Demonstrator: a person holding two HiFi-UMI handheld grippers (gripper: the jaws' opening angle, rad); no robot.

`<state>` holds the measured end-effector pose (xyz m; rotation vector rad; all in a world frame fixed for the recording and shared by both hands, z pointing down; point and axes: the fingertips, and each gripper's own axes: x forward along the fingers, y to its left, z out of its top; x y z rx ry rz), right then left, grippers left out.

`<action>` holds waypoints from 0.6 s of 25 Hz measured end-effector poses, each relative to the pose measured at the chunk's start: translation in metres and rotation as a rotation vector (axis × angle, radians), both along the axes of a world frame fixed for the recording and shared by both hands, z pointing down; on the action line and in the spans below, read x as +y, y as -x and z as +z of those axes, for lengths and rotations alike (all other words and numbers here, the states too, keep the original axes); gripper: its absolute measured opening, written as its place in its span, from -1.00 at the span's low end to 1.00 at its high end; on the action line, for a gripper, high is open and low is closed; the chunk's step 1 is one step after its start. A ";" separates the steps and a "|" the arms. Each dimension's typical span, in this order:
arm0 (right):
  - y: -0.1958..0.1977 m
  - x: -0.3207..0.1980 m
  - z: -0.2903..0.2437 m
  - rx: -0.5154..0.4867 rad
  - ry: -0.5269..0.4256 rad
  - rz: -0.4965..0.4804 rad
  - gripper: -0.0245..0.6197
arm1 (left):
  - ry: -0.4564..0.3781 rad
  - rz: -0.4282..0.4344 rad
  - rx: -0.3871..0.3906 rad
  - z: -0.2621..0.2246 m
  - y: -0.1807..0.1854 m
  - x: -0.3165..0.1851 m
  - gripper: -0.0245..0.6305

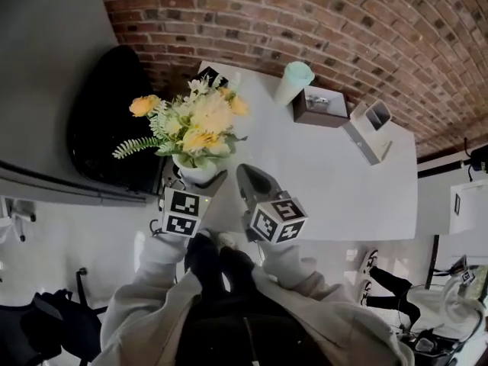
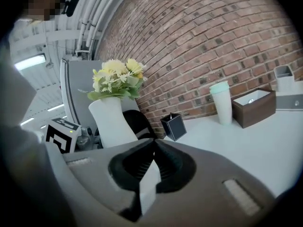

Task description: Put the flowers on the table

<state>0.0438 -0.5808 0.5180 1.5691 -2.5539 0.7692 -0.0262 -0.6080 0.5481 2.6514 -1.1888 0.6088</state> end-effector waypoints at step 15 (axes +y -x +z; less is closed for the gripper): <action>-0.013 -0.004 0.029 0.055 0.039 0.142 -0.92 | -0.098 0.075 0.021 0.039 -0.006 -0.029 0.51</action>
